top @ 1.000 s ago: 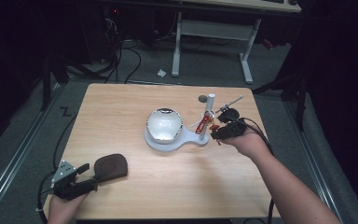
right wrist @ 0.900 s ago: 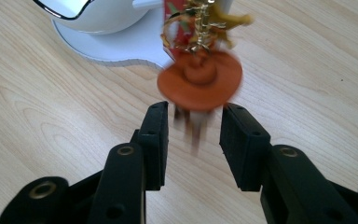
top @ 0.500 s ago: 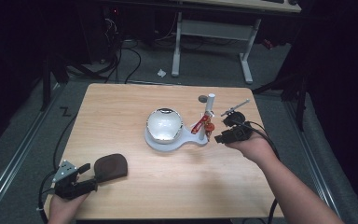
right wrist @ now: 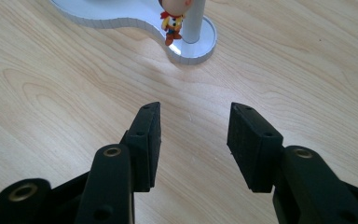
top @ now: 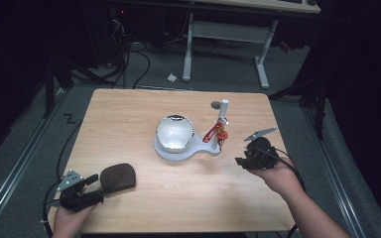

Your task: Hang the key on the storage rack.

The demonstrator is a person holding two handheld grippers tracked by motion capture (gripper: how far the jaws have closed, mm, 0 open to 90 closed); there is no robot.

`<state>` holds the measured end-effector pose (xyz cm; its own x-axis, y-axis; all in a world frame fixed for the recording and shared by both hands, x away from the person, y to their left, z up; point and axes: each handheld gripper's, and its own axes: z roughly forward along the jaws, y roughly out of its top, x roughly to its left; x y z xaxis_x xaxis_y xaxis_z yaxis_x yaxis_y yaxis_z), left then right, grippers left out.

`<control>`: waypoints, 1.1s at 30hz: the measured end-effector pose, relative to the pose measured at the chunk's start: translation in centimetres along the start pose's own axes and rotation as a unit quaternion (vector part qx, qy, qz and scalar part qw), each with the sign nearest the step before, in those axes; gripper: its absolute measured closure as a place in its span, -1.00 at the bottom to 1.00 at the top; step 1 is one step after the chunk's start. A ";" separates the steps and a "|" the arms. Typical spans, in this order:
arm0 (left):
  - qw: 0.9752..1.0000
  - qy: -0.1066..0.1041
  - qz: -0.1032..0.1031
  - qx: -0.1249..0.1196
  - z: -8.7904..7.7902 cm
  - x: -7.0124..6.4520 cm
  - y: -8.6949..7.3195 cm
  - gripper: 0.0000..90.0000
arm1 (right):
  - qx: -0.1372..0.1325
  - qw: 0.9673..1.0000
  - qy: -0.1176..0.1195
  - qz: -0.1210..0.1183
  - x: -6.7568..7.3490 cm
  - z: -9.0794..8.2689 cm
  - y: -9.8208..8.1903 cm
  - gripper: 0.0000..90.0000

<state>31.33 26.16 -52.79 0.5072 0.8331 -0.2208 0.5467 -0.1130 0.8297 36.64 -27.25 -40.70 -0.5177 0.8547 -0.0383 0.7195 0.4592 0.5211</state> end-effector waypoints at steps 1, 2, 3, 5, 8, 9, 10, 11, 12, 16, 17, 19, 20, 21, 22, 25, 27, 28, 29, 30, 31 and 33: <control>1.000 0.002 0.000 0.001 0.0 0.0 0.0 -0.32 | -0.004 1.000 0.000 -0.001 0.0 0.0 -0.4 0.20; 1.000 0.004 -0.001 0.001 0.1 -0.1 0.0 -0.32 | -0.010 1.000 -0.001 0.000 0.1 0.1 -0.8 0.20; 1.000 0.005 -0.002 0.000 0.1 -0.1 0.1 -0.32 | -0.017 1.000 -0.001 -0.002 0.2 0.1 -1.2 0.20; 1.000 0.005 -0.004 -0.001 0.1 -0.1 0.1 -0.32 | -0.025 1.000 0.000 -0.001 0.3 0.3 -2.0 0.19; 1.000 0.007 -0.004 0.002 0.1 -0.1 0.1 -0.32 | -0.043 0.999 0.001 0.008 0.4 0.9 -3.3 0.16; 1.000 0.008 -0.007 0.001 0.2 -0.1 0.1 -0.32 | -0.048 0.999 0.002 0.012 0.5 1.1 -3.8 0.15; 1.000 0.009 -0.008 0.001 0.2 -0.1 0.2 -0.32 | -0.054 0.998 0.006 0.013 0.6 1.4 -4.3 0.14; 1.000 0.010 -0.009 -0.001 0.1 -0.1 0.2 -0.32 | -0.061 0.998 0.007 0.010 0.8 1.7 -4.7 0.13; 1.000 0.012 -0.010 -0.001 0.1 -0.1 0.2 -0.32 | -0.068 0.998 0.006 0.007 1.0 2.0 -5.2 0.13; 1.000 0.016 -0.005 0.001 0.1 -0.2 0.2 -0.32 | -0.086 0.996 0.003 0.012 1.6 3.3 -7.0 0.13; 1.000 0.017 -0.003 0.002 0.1 -0.2 0.3 -0.31 | -0.089 0.996 0.002 0.014 1.7 3.6 -7.4 0.13; 1.000 0.019 0.001 0.002 0.2 -0.3 0.3 -0.31 | -0.097 0.995 0.003 0.019 1.9 4.2 -8.2 0.12; 1.000 0.021 0.004 0.003 0.2 -0.3 0.3 -0.31 | -0.100 0.995 0.004 0.019 1.9 4.5 -8.5 0.12; 1.000 0.021 0.006 0.004 0.2 -0.3 0.4 -0.33 | -0.101 0.995 0.003 0.024 2.0 4.7 -8.9 0.11; 1.000 0.021 0.007 0.005 0.2 -0.3 0.4 -0.33 | -0.105 0.994 0.003 0.025 2.0 5.0 -9.2 0.11; 1.000 0.023 0.008 0.001 0.2 -0.4 0.5 -0.33 | -0.114 0.993 -0.007 0.030 2.0 5.5 -10.1 0.10; 1.000 0.025 0.008 0.000 0.1 -0.3 0.5 -0.33 | -0.120 0.992 -0.011 0.032 2.1 5.6 -10.4 0.10; 1.000 0.025 0.009 0.000 0.1 -0.3 0.5 -0.33 | -0.135 0.990 -0.014 0.030 2.1 5.7 -11.0 0.10; 1.000 0.026 0.008 0.001 0.1 -0.2 0.5 -0.32 | -0.141 0.990 -0.010 0.030 2.0 5.7 -11.3 0.10; 1.000 0.025 0.006 0.001 0.1 -0.2 0.5 -0.32 | -0.150 0.988 -0.003 0.033 1.9 5.7 -11.8 0.10; 1.000 0.024 0.005 0.005 0.2 0.0 0.5 -0.30 | -0.153 0.987 0.007 0.040 1.8 5.8 -12.1 0.10; 1.000 0.024 0.007 0.006 0.3 0.1 0.6 -0.29 | -0.154 0.987 0.016 0.036 1.7 5.8 -12.6 0.10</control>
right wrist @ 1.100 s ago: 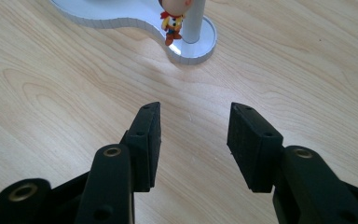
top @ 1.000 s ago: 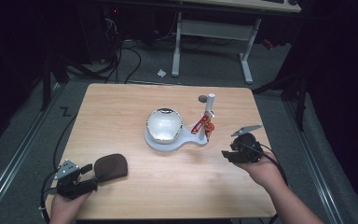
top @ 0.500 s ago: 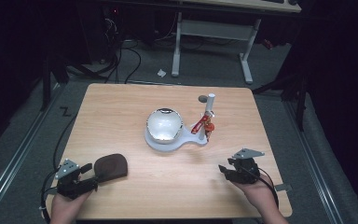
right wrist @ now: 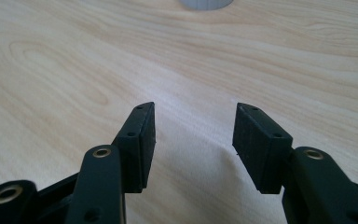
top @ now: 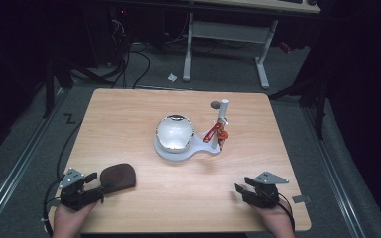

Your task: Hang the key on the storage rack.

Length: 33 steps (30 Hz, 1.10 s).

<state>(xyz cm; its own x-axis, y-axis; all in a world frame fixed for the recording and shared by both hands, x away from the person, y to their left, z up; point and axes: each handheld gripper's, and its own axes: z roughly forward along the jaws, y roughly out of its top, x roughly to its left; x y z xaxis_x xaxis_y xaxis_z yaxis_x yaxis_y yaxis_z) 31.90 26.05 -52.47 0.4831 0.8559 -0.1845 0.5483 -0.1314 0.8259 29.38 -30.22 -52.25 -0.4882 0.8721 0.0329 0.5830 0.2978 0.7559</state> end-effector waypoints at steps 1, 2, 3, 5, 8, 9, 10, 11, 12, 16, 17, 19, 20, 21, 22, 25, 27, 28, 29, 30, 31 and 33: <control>1.000 0.000 0.002 0.000 0.1 0.1 0.1 -0.26 | -0.003 1.000 -0.005 -0.012 0.0 -0.1 -0.1 0.10; 1.000 0.001 0.004 0.001 0.1 0.1 0.1 -0.25 | -0.005 1.000 -0.006 -0.014 0.1 -0.2 -0.1 0.10; 1.000 0.000 0.004 0.002 0.3 0.2 0.2 -0.23 | -0.008 1.000 -0.005 -0.014 0.0 -0.2 -0.1 0.10; 1.000 -0.006 -0.001 0.003 0.6 0.5 0.5 -0.20 | -0.015 1.000 -0.001 -0.007 -0.1 -0.2 0.0 0.10; 1.000 -0.009 -0.009 -0.004 0.7 0.7 0.8 -0.08 | -0.018 1.000 0.001 -0.008 0.0 -0.1 0.0 0.10; 1.000 -0.010 -0.014 -0.006 0.8 0.8 0.8 -0.06 | -0.016 1.000 0.004 -0.009 -0.1 0.0 0.0 0.10; 1.000 -0.010 -0.020 -0.006 0.7 0.9 0.8 -0.01 | -0.013 1.000 0.009 -0.006 -0.1 0.0 -0.1 0.10; 1.000 -0.014 -0.023 -0.008 0.8 0.9 0.7 0.05 | -0.009 1.000 0.010 0.000 -0.1 0.1 -0.2 0.10; 1.000 -0.013 -0.024 -0.009 0.8 0.9 0.7 0.09 | -0.008 1.000 0.011 -0.002 -0.2 0.2 -0.2 0.10; 1.000 0.002 -0.029 -0.012 0.9 1.2 0.7 0.25 | -0.006 1.000 0.012 0.007 -0.4 0.5 -0.2 0.10; 0.999 0.006 -0.034 -0.012 0.9 1.3 0.7 0.26 | -0.007 1.000 0.011 0.008 -0.3 0.5 -0.1 0.10; 0.999 0.007 -0.050 -0.011 0.9 1.9 0.4 0.26 | -0.006 1.000 0.010 0.005 -0.2 0.5 -0.1 0.10; 0.998 0.007 -0.055 -0.009 0.9 2.1 0.3 0.26 | -0.006 1.000 0.009 0.004 -0.2 0.5 -0.1 0.10; 0.998 0.003 -0.063 -0.005 1.0 2.4 0.1 0.26 | -0.006 1.000 0.009 0.004 -0.1 0.5 -0.1 0.10; 0.997 -0.001 -0.071 -0.005 1.1 2.6 0.0 0.25 | -0.006 1.000 0.009 0.003 -0.1 0.5 -0.2 0.10; 0.996 -0.013 -0.087 -0.007 1.1 2.7 -0.1 0.31 | -0.006 1.000 0.008 0.007 -0.2 0.4 -0.2 0.10; 0.996 -0.020 -0.088 -0.005 1.1 2.6 -0.1 0.33 | -0.006 1.000 0.009 0.009 -0.2 0.4 -0.3 0.10; 0.995 -0.023 -0.093 -0.004 1.2 2.5 -0.2 0.32 | -0.006 1.000 0.010 0.009 -0.3 0.4 -0.3 0.10; 0.995 -0.023 -0.095 -0.004 1.2 2.5 -0.2 0.31 | -0.004 1.000 0.010 0.011 -0.3 0.5 -0.3 0.10; 0.995 -0.024 -0.095 -0.005 1.2 2.4 -0.2 0.31 | -0.003 1.000 0.011 0.011 -0.3 0.5 -0.3 0.10; 0.995 -0.027 -0.094 -0.004 1.2 2.4 -0.2 0.31 | -0.003 1.000 0.011 0.009 -0.3 0.5 -0.3 0.10; 0.995 -0.028 -0.094 -0.005 1.3 2.2 -0.2 0.29 | -0.003 1.000 0.011 0.008 -0.3 0.6 -0.3 0.10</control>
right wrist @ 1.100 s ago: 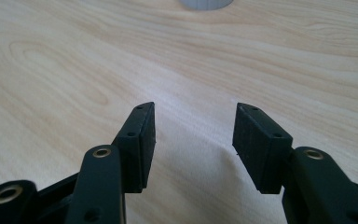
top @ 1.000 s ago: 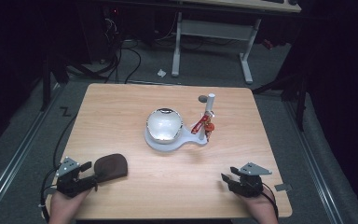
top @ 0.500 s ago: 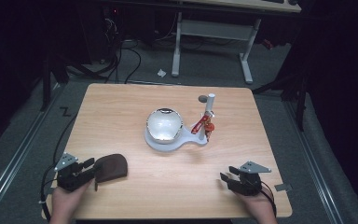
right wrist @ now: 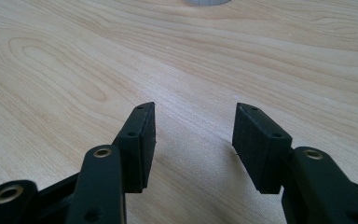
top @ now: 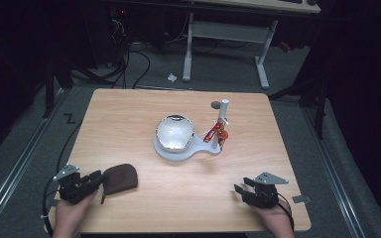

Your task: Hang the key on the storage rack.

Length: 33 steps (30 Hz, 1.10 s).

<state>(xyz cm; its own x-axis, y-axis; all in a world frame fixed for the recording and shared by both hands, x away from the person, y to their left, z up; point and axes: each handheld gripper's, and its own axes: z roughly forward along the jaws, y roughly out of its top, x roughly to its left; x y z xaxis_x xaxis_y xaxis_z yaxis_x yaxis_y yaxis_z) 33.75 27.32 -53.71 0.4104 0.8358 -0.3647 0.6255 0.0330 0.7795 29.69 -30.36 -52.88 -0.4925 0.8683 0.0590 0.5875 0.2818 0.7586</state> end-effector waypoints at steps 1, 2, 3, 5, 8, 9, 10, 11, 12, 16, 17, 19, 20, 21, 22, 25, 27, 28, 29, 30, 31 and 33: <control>1.000 0.001 0.001 -0.001 0.0 -0.1 0.0 0.29 | 0.000 1.000 0.000 0.000 0.0 0.0 0.0 0.10; 1.000 0.001 0.003 -0.001 0.0 -0.1 0.0 0.29 | 0.000 1.000 0.001 0.001 0.0 0.0 0.0 0.10; 1.000 0.001 0.007 -0.001 0.1 -0.1 0.0 0.32 | 0.001 1.000 0.001 0.002 0.0 0.1 0.0 0.10; 1.000 -0.003 0.010 0.000 0.2 -0.2 0.0 0.47 | 0.001 1.000 0.002 0.001 0.0 0.1 0.0 0.10; 1.000 0.000 0.006 -0.002 0.2 -0.2 -0.1 0.54 | 0.003 1.000 0.003 0.003 0.0 0.2 -0.1 0.10; 1.000 0.001 0.007 -0.002 0.2 -0.3 -0.1 0.54 | 0.004 1.000 0.003 0.004 0.0 0.2 -0.1 0.10; 1.000 0.007 0.009 -0.005 0.2 -0.3 -0.2 0.56 | 0.004 1.000 0.003 0.006 0.0 0.2 -0.1 0.10; 1.000 0.014 0.009 -0.007 0.1 -0.4 -0.2 0.69 | 0.003 1.000 0.003 0.007 0.0 0.2 -0.1 0.10; 1.000 0.014 0.009 -0.007 0.1 -0.4 -0.2 0.73 | 0.003 1.000 0.003 0.008 0.0 0.2 -0.1 0.10; 0.999 0.027 0.021 -0.009 0.2 -0.6 -0.3 0.86 | 0.000 1.000 0.003 0.010 0.0 0.2 -0.1 0.10; 0.999 0.030 0.025 -0.009 0.2 -0.7 -0.3 0.87 | 0.000 1.000 0.002 0.011 0.0 0.2 -0.1 0.10; 0.999 0.034 0.032 -0.010 0.2 -0.8 -0.3 0.90 | 0.000 1.000 0.002 0.013 -0.1 0.1 -0.1 0.10; 0.999 0.035 0.033 -0.010 0.2 -0.9 -0.3 0.90 | -0.001 1.000 0.002 0.014 -0.1 0.1 -0.1 0.10; 0.999 0.037 0.038 -0.010 0.1 -0.9 -0.3 0.91 | -0.001 1.000 0.002 0.014 -0.1 0.1 -0.1 0.10; 0.998 0.036 0.041 -0.012 0.1 -1.0 -0.3 0.92 | -0.002 1.000 0.002 0.014 -0.1 0.1 -0.1 0.11; 0.998 0.033 0.046 -0.021 -0.3 -1.1 -0.4 0.93 | -0.003 1.000 0.002 0.015 -0.1 0.0 -0.1 0.11; 0.998 0.031 0.043 -0.035 -0.7 -1.3 -0.4 0.93 | -0.004 1.000 0.001 0.012 -0.2 0.0 -0.1 0.11; 0.998 0.031 0.046 -0.041 -0.8 -1.4 -0.4 0.94 | -0.004 1.000 0.000 0.012 -0.2 -0.1 -0.1 0.11; 0.997 0.032 0.049 -0.046 -0.9 -1.5 -0.4 0.94 | -0.004 1.000 -0.001 0.014 -0.2 -0.1 -0.1 0.11; 0.997 0.030 0.049 -0.053 -1.1 -1.6 -0.4 0.94 | -0.005 1.000 -0.002 0.014 -0.2 -0.1 -0.1 0.11; 0.997 0.028 0.052 -0.057 -1.2 -1.8 -0.3 0.94 | -0.006 1.000 -0.003 0.015 -0.3 -0.1 -0.1 0.11; 0.996 0.026 0.054 -0.069 -1.5 -2.1 -0.1 0.94 | -0.007 1.000 -0.005 0.019 -0.3 -0.2 -0.1 0.11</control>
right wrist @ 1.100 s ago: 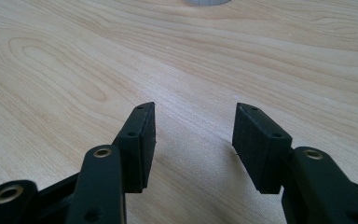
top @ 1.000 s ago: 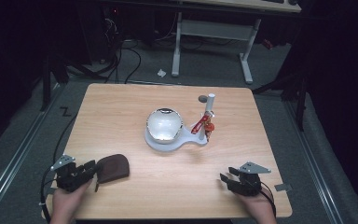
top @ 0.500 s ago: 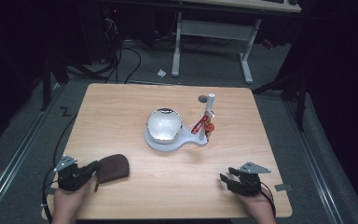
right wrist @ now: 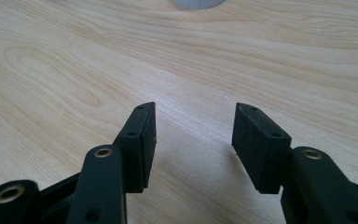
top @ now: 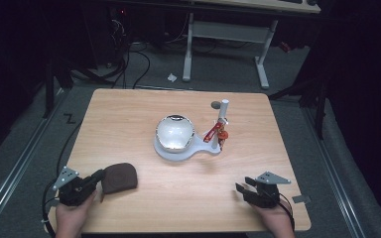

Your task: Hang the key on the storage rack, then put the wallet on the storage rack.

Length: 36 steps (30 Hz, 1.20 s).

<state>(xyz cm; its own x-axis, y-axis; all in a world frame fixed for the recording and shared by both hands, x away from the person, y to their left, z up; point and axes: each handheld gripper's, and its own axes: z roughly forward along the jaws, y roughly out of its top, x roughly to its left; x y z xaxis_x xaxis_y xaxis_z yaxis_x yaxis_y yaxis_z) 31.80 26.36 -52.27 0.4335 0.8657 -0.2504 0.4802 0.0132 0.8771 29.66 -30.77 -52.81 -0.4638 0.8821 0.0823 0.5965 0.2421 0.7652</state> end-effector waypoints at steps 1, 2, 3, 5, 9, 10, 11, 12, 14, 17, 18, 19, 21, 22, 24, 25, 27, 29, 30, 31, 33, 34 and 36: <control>1.000 -0.002 0.001 -0.006 -0.1 -0.2 0.1 0.94 | -0.001 1.000 -0.001 0.000 -0.1 0.0 0.0 0.11; 1.000 -0.003 0.003 -0.011 -0.3 -0.3 0.3 0.94 | -0.002 1.000 -0.002 0.001 -0.1 -0.1 0.0 0.11; 1.000 -0.004 0.005 -0.016 -0.4 -0.5 0.4 0.94 | -0.003 1.000 -0.003 0.001 -0.2 -0.1 0.0 0.11; 1.000 -0.005 0.010 -0.027 -0.7 -0.8 0.7 0.94 | -0.002 1.000 -0.006 0.001 -0.2 -0.1 -0.1 0.11; 0.999 -0.012 0.019 -0.038 -1.0 -1.5 1.1 0.95 | -0.001 1.000 -0.009 -0.003 -0.2 -0.1 -0.2 0.12; 0.999 -0.013 0.019 -0.042 -1.1 -1.6 1.1 0.95 | -0.002 1.000 -0.010 -0.002 -0.2 -0.1 -0.1 0.12; 0.999 -0.015 0.019 -0.046 -1.2 -1.8 1.2 0.95 | -0.002 1.000 -0.010 -0.003 -0.2 -0.1 -0.1 0.12; 0.998 -0.016 0.021 -0.049 -1.3 -1.9 1.3 0.95 | -0.003 1.000 -0.010 -0.003 -0.1 -0.1 -0.1 0.12; 0.998 -0.013 0.028 -0.055 -1.5 -2.2 1.4 0.95 | -0.002 1.000 -0.011 -0.006 0.0 -0.1 0.0 0.12; 0.997 -0.013 0.030 -0.065 -1.7 -2.6 1.7 0.95 | -0.004 1.000 -0.011 -0.011 0.1 -0.2 0.0 0.12; 0.997 -0.013 0.031 -0.067 -1.8 -2.6 1.8 0.95 | -0.004 1.000 -0.011 -0.012 0.1 -0.2 0.0 0.12; 0.997 -0.014 0.030 -0.069 -1.8 -2.7 1.8 0.95 | -0.005 1.000 -0.011 -0.013 0.1 -0.2 0.0 0.12; 0.997 -0.014 0.032 -0.074 -2.0 -2.9 1.9 0.95 | -0.005 1.000 -0.012 -0.011 0.0 -0.2 0.0 0.13; 0.996 -0.015 0.033 -0.076 -2.0 -3.0 2.0 0.95 | -0.006 1.000 -0.012 -0.011 0.0 -0.3 0.0 0.13; 0.996 -0.015 0.036 -0.080 -2.1 -3.2 2.2 0.95 | -0.008 1.000 -0.012 -0.012 0.0 -0.3 0.0 0.13; 0.996 -0.013 0.037 -0.082 -2.1 -3.3 2.3 0.95 | -0.008 1.000 -0.012 -0.012 0.0 -0.3 0.0 0.13; 0.996 -0.014 0.036 -0.085 -2.1 -3.3 2.4 0.95 | -0.009 1.000 -0.012 -0.014 -0.1 -0.3 0.0 0.13; 0.996 -0.013 0.036 -0.086 -2.0 -3.4 2.5 0.95 | -0.010 1.000 -0.013 -0.013 -0.1 -0.4 0.1 0.13; 0.996 -0.013 0.036 -0.086 -1.9 -3.5 2.5 0.95 | -0.010 1.000 -0.013 -0.012 -0.1 -0.4 0.1 0.13; 0.996 -0.014 0.036 -0.086 -1.9 -3.6 2.5 0.95 | -0.011 1.000 -0.013 -0.014 -0.1 -0.4 0.1 0.13; 0.995 -0.016 0.038 -0.087 -1.7 -3.9 2.6 0.95 | -0.013 1.000 -0.013 -0.015 -0.1 -0.4 0.1 0.13; 0.995 -0.016 0.039 -0.086 -1.6 -4.1 2.7 0.95 | -0.015 1.000 -0.013 -0.015 -0.1 -0.5 0.1 0.13; 0.995 -0.017 0.043 -0.086 -1.3 -4.4 2.8 0.95 | -0.018 1.000 -0.011 -0.012 -0.2 -0.5 0.1 0.13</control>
<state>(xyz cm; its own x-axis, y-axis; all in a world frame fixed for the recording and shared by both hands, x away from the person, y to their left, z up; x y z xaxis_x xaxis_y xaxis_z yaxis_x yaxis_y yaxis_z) 30.21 23.23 -48.15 0.4941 0.8502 -0.1819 0.3042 0.0270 0.9522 29.45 -31.10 -52.39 -0.4626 0.8851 0.0509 0.5615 0.2480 0.7895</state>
